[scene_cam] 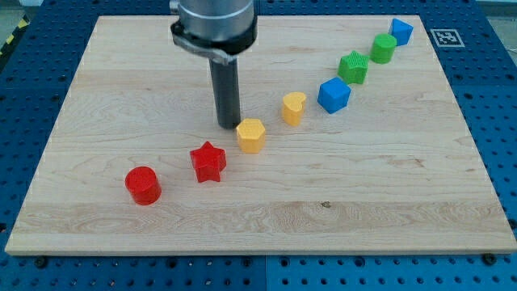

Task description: Adjust the yellow hexagon in between the yellow heart and red star

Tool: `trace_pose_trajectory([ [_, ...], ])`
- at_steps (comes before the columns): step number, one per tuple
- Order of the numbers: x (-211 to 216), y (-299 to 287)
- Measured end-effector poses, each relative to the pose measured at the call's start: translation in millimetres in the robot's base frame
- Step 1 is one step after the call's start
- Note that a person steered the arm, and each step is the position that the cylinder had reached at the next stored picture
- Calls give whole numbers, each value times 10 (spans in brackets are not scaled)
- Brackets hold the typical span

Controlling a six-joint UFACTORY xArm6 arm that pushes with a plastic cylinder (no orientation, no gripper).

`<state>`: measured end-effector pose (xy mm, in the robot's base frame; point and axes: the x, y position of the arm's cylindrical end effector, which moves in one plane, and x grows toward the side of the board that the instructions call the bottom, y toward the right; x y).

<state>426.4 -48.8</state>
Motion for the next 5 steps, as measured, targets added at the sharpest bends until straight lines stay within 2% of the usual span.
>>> trace_pose_trajectory([
  [1,-546,0],
  [2,-884,136],
  [3,-1076,305],
  [4,-1086,422],
  [5,-1414,576],
])
